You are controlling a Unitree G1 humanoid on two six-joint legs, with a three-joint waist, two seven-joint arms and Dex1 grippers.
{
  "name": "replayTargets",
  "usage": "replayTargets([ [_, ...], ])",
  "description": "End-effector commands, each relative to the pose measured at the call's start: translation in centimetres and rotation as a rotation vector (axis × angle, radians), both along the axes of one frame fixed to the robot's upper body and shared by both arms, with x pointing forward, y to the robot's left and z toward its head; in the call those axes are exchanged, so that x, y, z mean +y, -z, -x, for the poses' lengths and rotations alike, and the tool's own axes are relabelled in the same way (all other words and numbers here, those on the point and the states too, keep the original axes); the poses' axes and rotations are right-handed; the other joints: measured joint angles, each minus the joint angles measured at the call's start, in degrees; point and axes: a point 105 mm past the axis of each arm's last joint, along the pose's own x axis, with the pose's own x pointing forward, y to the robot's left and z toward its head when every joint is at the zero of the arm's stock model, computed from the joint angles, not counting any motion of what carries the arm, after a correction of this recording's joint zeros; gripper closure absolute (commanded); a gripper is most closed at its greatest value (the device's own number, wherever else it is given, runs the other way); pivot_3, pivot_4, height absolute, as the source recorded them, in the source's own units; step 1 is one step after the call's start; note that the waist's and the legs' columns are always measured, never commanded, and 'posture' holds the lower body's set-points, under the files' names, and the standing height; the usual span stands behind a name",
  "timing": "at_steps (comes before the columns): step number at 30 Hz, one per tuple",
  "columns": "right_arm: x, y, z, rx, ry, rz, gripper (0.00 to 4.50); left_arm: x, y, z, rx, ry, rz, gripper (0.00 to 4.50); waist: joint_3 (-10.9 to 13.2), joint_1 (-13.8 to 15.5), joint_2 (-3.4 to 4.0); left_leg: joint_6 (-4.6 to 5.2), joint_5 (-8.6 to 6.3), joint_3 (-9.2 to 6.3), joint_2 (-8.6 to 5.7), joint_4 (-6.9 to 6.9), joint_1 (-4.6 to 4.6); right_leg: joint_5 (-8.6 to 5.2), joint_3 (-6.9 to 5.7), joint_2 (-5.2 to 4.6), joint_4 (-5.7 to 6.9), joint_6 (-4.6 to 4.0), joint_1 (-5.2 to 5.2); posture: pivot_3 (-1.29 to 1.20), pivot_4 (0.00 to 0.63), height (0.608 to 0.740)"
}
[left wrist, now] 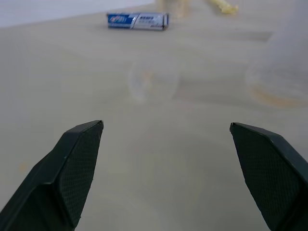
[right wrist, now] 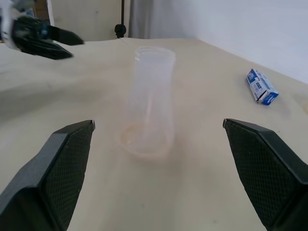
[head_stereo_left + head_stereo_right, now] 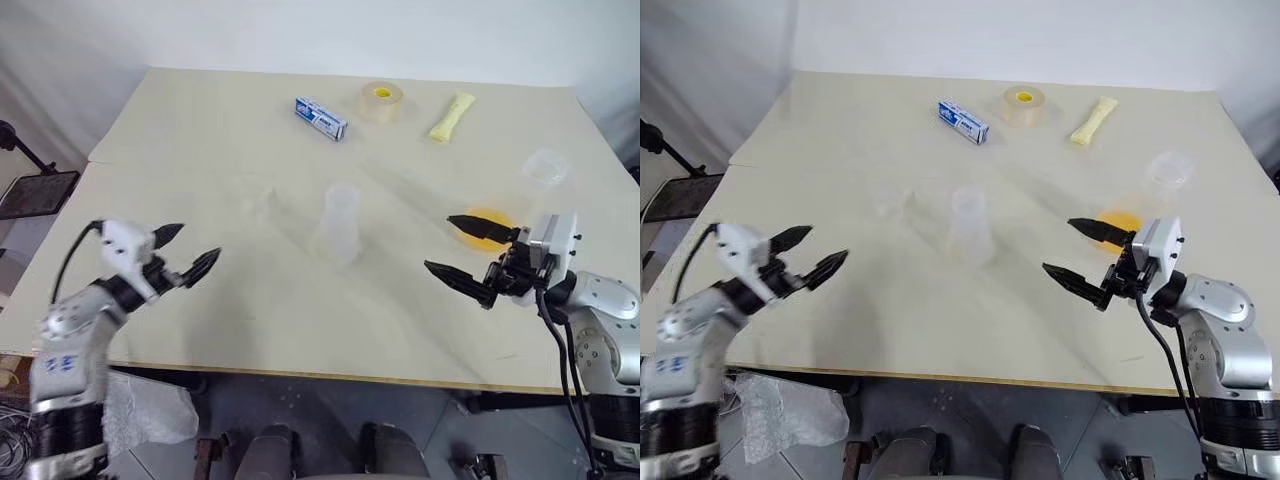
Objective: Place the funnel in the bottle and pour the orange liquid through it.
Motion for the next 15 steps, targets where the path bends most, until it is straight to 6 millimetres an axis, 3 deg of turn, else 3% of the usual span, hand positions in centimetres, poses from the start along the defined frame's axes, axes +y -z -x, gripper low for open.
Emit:
replayTargets([
  [1,-0.3,-0.9,0.4,-0.037,0.009,0.015,0.0,-2.4,1.2,-3.0,-0.022,-0.042,-0.082,0.02,0.0,0.1,0.0,0.0,0.0,0.01,-0.02,-0.01,0.01,0.0,-0.02,0.01,0.0,0.0,0.0,0.0,0.15,0.74],
  [8,-0.6,-0.8,0.8,-0.036,0.029,0.018,0.0,-4.0,2.5,-6.8,-0.051,-0.07,-0.173,0.02,0.0,-0.2,-0.02,0.0,0.0,0.17,0.01,-0.08,0.0,0.0,-0.12,0.04,0.01,0.0,-0.09,0.0,0.15,0.74],
  [15,-0.7,-0.7,1.1,-0.032,0.049,0.016,0.0,-5.0,2.0,-9.5,-0.072,-0.095,-0.171,0.02,0.0,0.0,-0.05,0.0,0.0,0.44,-0.03,0.0,-0.06,0.01,-0.14,0.01,-0.01,0.02,-0.07,0.0,0.15,0.74],
])
